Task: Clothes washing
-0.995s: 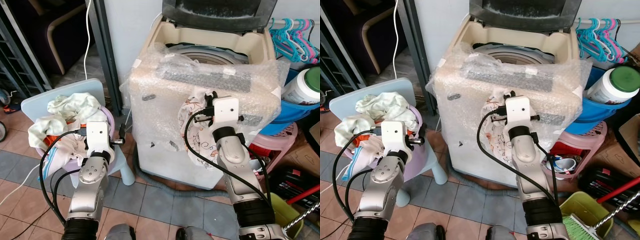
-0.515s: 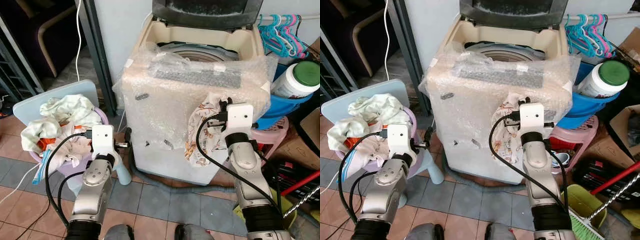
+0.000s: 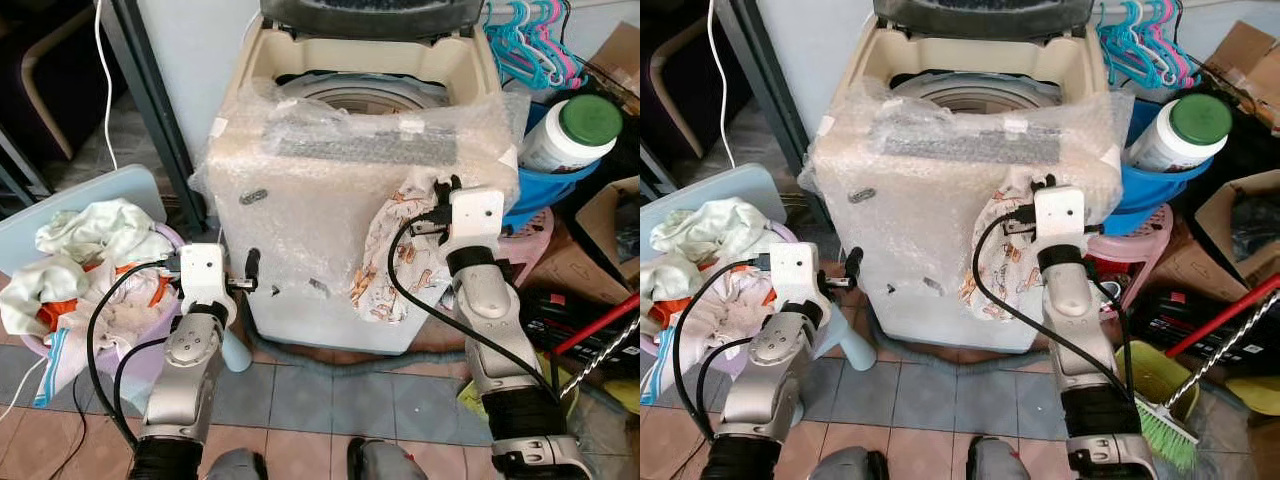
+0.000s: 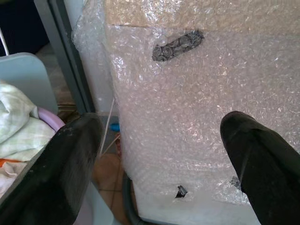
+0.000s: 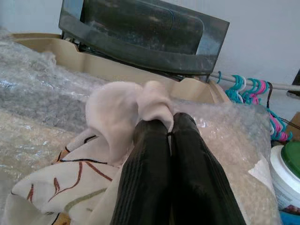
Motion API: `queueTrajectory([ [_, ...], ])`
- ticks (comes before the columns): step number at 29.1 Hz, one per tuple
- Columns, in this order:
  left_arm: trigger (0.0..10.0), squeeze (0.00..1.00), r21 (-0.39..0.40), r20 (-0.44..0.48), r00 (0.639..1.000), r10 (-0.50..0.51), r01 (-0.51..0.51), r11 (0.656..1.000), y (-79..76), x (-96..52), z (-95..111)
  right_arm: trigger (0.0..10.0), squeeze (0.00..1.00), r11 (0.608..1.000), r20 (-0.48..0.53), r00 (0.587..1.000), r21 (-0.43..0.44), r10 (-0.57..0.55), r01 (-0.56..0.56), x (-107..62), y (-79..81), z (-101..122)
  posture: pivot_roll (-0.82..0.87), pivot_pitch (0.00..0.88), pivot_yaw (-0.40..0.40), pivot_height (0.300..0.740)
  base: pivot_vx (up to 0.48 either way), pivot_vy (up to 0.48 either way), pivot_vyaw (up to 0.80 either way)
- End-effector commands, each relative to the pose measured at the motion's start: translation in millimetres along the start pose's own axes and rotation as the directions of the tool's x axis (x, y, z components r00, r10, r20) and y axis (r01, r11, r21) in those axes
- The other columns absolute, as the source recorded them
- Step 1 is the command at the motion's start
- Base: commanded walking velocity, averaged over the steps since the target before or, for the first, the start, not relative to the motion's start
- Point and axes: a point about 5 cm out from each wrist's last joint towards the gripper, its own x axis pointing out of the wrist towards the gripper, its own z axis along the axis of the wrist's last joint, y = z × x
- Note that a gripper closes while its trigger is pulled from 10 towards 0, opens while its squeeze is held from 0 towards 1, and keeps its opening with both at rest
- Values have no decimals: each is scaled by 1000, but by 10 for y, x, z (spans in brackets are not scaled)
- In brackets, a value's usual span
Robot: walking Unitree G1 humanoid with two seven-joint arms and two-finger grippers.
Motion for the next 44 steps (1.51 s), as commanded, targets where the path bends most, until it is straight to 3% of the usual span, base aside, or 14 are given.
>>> queueTrajectory([
  [1,10000,0,16,-49,997,52,-51,999,78,-22,-64,10000,0,998,98,993,-35,62,-59,100,65,188,-20,90,40,740,0,0,0],
  [6,10000,0,8,-94,994,60,-60,998,94,-15,-112,10000,0,978,242,952,-137,185,-156,415,105,578,-19,79,30,740,0,0,0],
  [10,10000,0,-11,-97,993,70,-71,997,88,0,-105,10000,0,972,275,939,-171,206,-163,499,146,639,-3,75,15,740,63,0,0],
  [20,10000,0,-15,-93,993,66,-68,998,108,56,-58,10000,0,985,319,933,-107,165,-138,665,209,733,21,69,11,740,429,0,0],
  [25,10000,0,-28,-96,993,68,-71,997,62,79,-32,10000,0,970,366,906,-186,214,-154,761,153,870,4,71,9,740,229,0,333],
  [35,10000,0,-57,-105,988,115,-122,991,102,-28,-81,10000,0,973,416,890,-204,184,-105,950,73,1089,25,68,3,740,0,0,590],
  [37,10000,0,-44,-128,984,127,-133,990,123,-27,-95,10000,0,976,408,900,-208,151,-69,986,59,1097,28,69,2,740,0,0,206],
  [39,10000,0,-29,-149,980,130,-136,990,149,-38,-132,10000,0,989,285,957,-151,56,-13,1099,-35,995,34,71,0,740,0,0,0],
  [40,10000,0,-29,-149,980,130,-136,990,149,-38,-132,10000,0,989,285,957,-151,56,-13,1099,-35,995,34,71,0,740,0,0,0],
  [42,10000,0,-26,-141,982,123,-128,991,158,-49,-127,10000,0,995,148,988,-80,-48,60,1176,-206,868,37,72,0,740,0,0,0],
  [43,10000,0,-26,-141,982,123,-128,991,158,-49,-127,10000,0,995,148,988,-80,-48,60,1176,-206,868,37,72,0,740,0,0,0],
  [44,10000,0,-19,-145,983,117,-121,992,157,-58,-131,10000,0,991,6,992,-42,-126,126,1209,-365,736,37,73,0,740,0,0,0],
])
